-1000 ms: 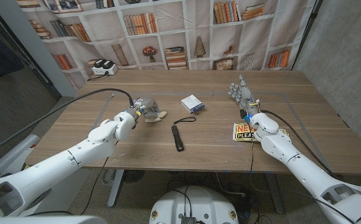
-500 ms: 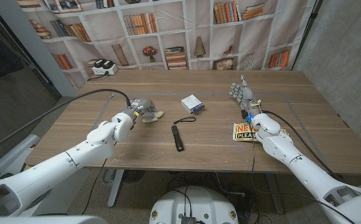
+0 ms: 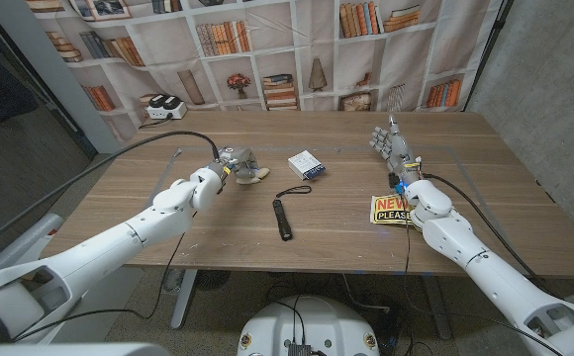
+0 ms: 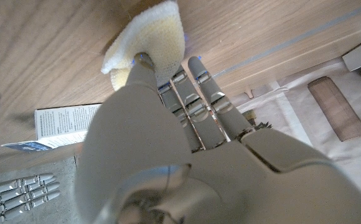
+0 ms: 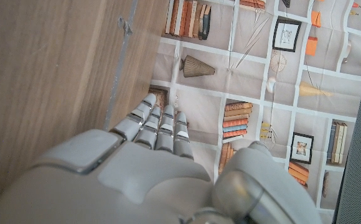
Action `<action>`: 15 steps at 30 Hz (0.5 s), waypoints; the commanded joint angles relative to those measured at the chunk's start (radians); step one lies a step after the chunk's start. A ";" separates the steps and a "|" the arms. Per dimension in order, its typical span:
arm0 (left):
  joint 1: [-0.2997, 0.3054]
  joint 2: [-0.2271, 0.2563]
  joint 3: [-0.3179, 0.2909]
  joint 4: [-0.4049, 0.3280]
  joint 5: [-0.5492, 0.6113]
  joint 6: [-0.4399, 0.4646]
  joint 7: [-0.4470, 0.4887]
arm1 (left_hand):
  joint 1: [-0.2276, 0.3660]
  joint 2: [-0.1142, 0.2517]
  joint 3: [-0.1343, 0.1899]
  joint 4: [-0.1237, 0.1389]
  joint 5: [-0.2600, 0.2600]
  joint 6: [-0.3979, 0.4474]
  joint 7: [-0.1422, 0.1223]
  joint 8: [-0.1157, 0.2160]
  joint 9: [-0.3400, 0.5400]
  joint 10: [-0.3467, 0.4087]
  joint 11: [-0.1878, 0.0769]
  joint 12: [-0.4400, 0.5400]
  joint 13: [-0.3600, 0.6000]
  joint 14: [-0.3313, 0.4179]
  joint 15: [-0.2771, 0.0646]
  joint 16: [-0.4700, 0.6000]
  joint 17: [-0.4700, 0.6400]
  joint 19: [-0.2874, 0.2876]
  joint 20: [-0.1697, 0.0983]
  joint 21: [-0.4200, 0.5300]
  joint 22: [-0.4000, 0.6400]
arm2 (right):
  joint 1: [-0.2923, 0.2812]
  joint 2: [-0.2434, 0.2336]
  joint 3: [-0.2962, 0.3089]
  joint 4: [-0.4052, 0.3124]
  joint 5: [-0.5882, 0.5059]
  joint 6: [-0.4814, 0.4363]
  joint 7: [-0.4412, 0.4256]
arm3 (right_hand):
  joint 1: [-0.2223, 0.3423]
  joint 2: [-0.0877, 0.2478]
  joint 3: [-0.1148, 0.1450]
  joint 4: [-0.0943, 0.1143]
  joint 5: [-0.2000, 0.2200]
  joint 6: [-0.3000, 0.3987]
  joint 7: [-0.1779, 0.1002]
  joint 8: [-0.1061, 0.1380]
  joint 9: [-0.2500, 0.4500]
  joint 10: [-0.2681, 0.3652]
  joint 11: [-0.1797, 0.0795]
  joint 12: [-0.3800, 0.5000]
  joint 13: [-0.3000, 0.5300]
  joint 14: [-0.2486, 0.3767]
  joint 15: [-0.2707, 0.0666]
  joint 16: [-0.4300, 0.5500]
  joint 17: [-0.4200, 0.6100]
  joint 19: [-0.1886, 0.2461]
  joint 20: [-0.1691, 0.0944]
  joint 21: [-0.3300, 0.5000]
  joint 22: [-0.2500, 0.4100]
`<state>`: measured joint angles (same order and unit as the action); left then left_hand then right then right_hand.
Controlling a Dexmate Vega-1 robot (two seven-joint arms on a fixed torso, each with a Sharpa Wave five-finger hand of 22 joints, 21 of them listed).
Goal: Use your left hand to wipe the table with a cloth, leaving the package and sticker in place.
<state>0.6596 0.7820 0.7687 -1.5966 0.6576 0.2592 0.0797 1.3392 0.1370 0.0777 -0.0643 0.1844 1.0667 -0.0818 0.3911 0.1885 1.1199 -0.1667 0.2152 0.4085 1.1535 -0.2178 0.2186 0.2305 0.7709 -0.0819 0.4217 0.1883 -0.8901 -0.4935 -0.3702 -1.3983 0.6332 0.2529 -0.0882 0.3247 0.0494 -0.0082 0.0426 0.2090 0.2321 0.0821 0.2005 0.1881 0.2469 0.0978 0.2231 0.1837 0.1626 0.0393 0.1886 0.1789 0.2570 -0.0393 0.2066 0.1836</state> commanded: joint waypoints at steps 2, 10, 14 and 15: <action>-0.080 -0.040 0.053 0.067 0.018 -0.082 -0.030 | 0.005 -0.002 0.019 0.009 0.006 0.022 0.026 0.003 0.006 0.015 -0.021 0.000 0.007 -0.014 -0.003 0.001 0.002 -0.013 -0.053 0.004 0.004 | -0.015 -0.007 0.010 -0.024 0.007 0.003 -0.005 | -0.002 0.008 -0.001 -0.002 0.001 0.009 0.003 0.000 0.002 0.009 0.003 0.002 0.006 0.009 0.002 0.001 0.006 0.006 -0.001 0.000 0.002; -0.038 -0.014 0.042 -0.002 0.018 -0.065 -0.045 | 0.004 0.000 0.022 0.011 0.006 0.022 0.026 0.004 0.006 0.013 -0.023 -0.001 0.010 -0.022 -0.002 -0.001 0.003 -0.018 -0.051 0.003 0.004 | 0.001 0.004 0.004 0.000 0.009 0.011 0.012 | -0.002 0.009 -0.002 -0.002 0.001 0.010 0.003 0.000 0.002 0.009 0.004 0.002 0.006 0.009 0.004 0.001 0.006 0.006 -0.001 0.000 0.002; -0.007 0.012 0.025 -0.045 0.021 -0.026 -0.063 | 0.005 0.001 0.023 0.011 0.006 0.021 0.025 0.004 0.006 0.012 -0.022 -0.002 0.012 -0.023 -0.003 0.000 0.004 -0.020 -0.051 0.003 0.004 | 0.007 0.007 0.003 0.010 0.013 0.012 0.020 | -0.002 0.009 -0.002 -0.002 0.000 0.010 0.003 0.000 0.002 0.009 0.004 0.001 0.006 0.009 0.004 0.001 0.006 0.007 -0.001 0.000 0.002; 0.000 0.019 0.020 -0.057 0.023 -0.014 -0.068 | 0.005 0.000 0.023 0.011 0.006 0.021 0.025 0.004 0.006 0.012 -0.022 -0.002 0.012 -0.023 -0.003 0.000 0.004 -0.021 -0.051 0.003 0.004 | 0.008 0.008 0.002 0.012 0.014 0.012 0.022 | -0.002 0.009 -0.002 -0.002 0.000 0.010 0.003 0.000 0.002 0.009 0.004 0.001 0.006 0.009 0.005 0.001 0.006 0.006 -0.001 -0.001 0.002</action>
<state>0.6139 0.7614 0.8075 -1.5770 0.6721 0.1981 0.0470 1.3392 0.1369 0.0779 -0.0645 0.1855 1.0666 -0.0817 0.3906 0.1912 1.1162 -0.1704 0.2064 0.4156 1.1351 -0.2146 0.2185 0.2308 0.7549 -0.0766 0.4217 0.1883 -0.8958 -0.4949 -0.3640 -1.4074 0.6398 0.2605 -0.0839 0.3247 0.0494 -0.0081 0.0426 0.2090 0.2321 0.0821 0.2005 0.1880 0.2522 0.1031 0.2231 0.1837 0.1631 0.0398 0.1886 0.1789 0.2569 -0.0392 0.2066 0.1836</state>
